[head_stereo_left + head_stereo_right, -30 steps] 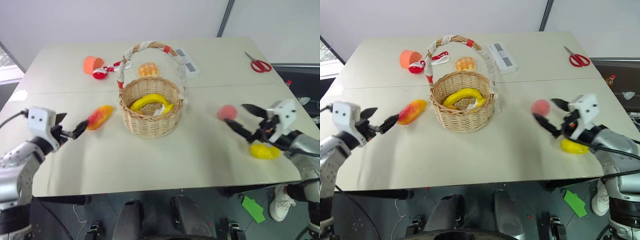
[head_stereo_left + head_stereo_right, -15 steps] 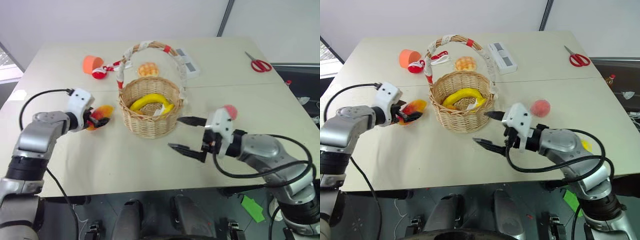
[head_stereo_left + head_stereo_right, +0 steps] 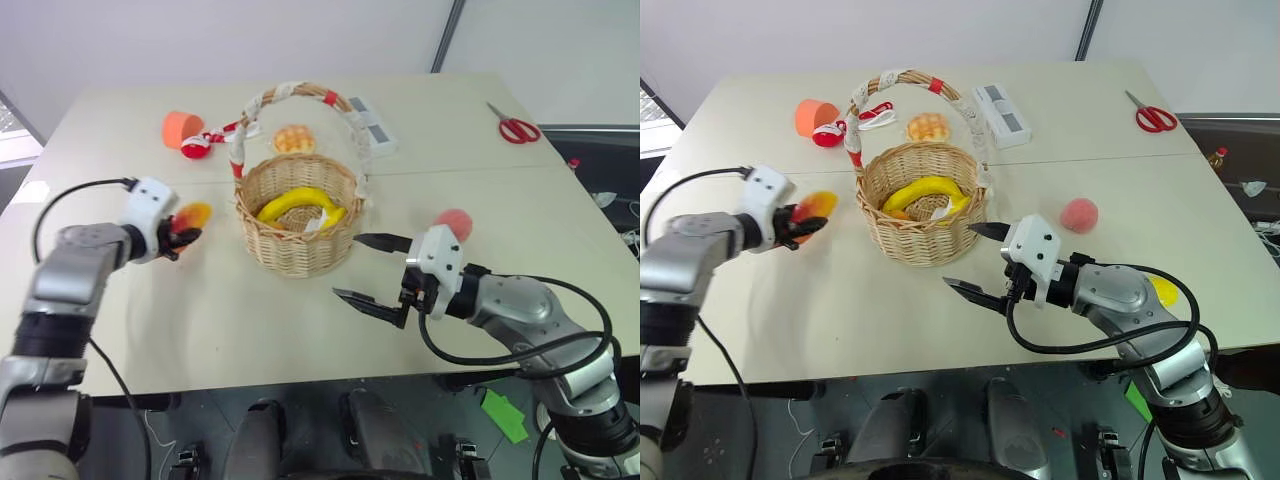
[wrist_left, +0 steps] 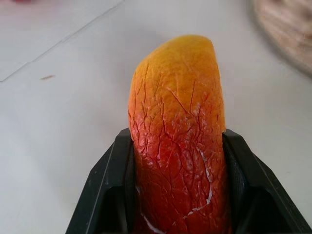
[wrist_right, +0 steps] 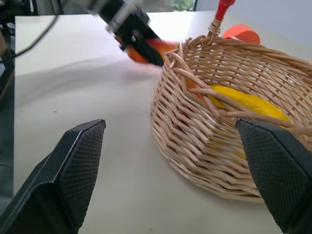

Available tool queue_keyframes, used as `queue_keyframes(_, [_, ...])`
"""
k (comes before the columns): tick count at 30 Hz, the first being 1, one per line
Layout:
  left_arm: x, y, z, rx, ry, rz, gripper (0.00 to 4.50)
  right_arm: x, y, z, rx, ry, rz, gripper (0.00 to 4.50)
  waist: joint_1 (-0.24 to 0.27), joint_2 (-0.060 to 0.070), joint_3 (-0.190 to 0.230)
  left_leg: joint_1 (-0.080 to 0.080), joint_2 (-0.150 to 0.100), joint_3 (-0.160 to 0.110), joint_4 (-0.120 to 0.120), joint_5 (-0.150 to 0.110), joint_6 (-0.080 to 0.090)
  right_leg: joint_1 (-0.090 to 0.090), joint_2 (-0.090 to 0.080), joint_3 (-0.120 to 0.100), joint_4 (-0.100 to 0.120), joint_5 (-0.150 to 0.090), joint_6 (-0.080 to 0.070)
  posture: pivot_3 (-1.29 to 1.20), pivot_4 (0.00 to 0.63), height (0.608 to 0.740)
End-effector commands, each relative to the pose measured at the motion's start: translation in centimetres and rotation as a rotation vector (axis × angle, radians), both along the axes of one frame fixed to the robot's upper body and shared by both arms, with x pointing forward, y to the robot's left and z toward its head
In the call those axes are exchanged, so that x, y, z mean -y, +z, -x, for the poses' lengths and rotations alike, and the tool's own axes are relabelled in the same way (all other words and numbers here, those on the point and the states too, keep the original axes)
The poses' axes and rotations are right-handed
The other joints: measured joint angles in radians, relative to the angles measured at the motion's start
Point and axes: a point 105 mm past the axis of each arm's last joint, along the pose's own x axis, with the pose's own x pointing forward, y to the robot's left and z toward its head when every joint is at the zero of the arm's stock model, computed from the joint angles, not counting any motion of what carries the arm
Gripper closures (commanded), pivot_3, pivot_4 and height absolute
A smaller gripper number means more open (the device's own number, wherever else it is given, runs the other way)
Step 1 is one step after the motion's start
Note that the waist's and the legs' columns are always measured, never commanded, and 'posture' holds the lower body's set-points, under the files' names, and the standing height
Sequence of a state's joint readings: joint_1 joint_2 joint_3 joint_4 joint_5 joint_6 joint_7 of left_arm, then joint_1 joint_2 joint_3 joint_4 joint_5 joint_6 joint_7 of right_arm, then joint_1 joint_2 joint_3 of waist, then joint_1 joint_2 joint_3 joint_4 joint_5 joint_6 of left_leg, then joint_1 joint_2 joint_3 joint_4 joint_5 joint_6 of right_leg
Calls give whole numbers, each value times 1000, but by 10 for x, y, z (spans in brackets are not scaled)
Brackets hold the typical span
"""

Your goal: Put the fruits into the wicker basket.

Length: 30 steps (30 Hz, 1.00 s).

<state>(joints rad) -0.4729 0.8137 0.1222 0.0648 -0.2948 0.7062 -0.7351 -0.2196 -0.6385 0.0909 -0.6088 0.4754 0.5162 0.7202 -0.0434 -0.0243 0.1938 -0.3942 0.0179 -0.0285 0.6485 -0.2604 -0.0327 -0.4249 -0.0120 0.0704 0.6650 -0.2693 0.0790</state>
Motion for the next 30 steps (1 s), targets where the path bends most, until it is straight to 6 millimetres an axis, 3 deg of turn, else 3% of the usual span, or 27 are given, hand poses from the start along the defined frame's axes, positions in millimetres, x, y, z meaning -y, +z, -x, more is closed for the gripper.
queue_keyframes(1, [34,59,34,185,-247,78,2886,4,12,-6,59,-14,-8,0,1,0,0,0,0,0,0,0,0,0,-1,0,0,0,0,0,150,740])
queue_keyframes(3, [66,70,51,213,-410,68,2886,6,14,-13,64,-22,0,0,8,0,0,0,0,0,0,0,0,1,-3,0,0,0,0,0,150,740])
queue_keyframes(5, [87,72,51,234,-477,22,2886,7,14,-18,67,-24,6,0,15,0,0,0,-1,0,1,0,0,2,-4,-1,0,0,0,0,150,740])
queue_keyframes(10, [143,85,18,299,-508,-8,2886,9,13,-27,70,-39,18,0,27,-1,0,1,-4,2,3,0,0,4,-1,-1,-1,0,0,0,150,740])
queue_keyframes(12, [156,85,8,307,-515,-26,2886,12,13,-30,73,-61,27,0,24,-1,0,0,-4,2,2,0,0,4,-1,-1,-2,0,1,0,150,740])
queue_keyframes(14, [163,82,2,303,-521,-40,2886,16,12,-33,76,-96,37,0,16,-1,0,1,-3,2,1,-1,1,3,0,0,-2,0,0,0,150,740])
queue_keyframes(19, [175,81,-4,311,-564,-28,356,62,13,-53,89,-329,97,0,4,-1,0,0,-2,2,0,0,1,1,1,0,0,0,0,0,150,740])
queue_keyframes(20, [176,84,-2,329,-579,-10,40,72,12,-57,99,-369,129,0,4,-1,0,0,-2,2,1,0,0,1,1,0,0,0,0,0,150,740])
queue_keyframes(25, [181,98,26,451,-740,124,40,135,3,-84,67,-660,261,0,1,0,0,0,-3,3,2,0,0,1,0,0,0,0,0,0,150,740])
queue_keyframes(30, [187,80,49,395,-821,209,40,153,-7,-101,-60,-775,111,0,-1,0,0,1,-2,4,0,0,0,1,1,2,1,0,0,0,150,740])
